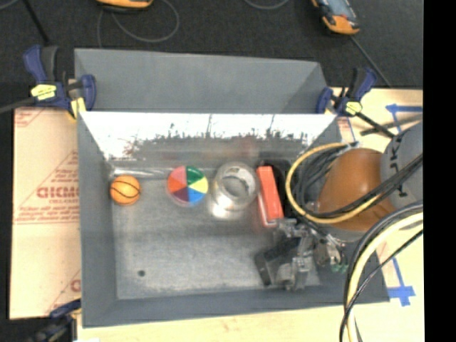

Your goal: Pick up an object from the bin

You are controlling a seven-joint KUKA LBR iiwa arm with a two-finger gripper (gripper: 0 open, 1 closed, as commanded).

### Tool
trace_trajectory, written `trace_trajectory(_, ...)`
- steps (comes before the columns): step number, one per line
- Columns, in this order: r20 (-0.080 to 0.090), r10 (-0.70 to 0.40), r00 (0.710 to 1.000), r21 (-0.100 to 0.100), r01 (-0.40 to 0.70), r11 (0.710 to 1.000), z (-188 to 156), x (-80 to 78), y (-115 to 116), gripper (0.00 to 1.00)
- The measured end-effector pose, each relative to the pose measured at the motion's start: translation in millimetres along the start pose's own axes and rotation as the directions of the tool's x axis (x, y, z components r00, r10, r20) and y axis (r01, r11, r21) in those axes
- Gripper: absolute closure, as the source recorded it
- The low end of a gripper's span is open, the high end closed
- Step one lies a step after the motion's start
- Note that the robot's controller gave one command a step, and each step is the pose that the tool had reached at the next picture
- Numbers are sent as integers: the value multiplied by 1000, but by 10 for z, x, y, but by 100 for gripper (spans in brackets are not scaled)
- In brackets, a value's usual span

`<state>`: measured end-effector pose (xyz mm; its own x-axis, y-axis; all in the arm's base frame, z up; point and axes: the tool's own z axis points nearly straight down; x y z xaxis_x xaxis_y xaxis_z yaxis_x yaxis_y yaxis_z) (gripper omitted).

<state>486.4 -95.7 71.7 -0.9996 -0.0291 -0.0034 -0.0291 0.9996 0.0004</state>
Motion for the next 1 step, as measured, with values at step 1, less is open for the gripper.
trace_trajectory(1, 3, 77, 997, -1, -77, 997, -2, 77, 12, 100)
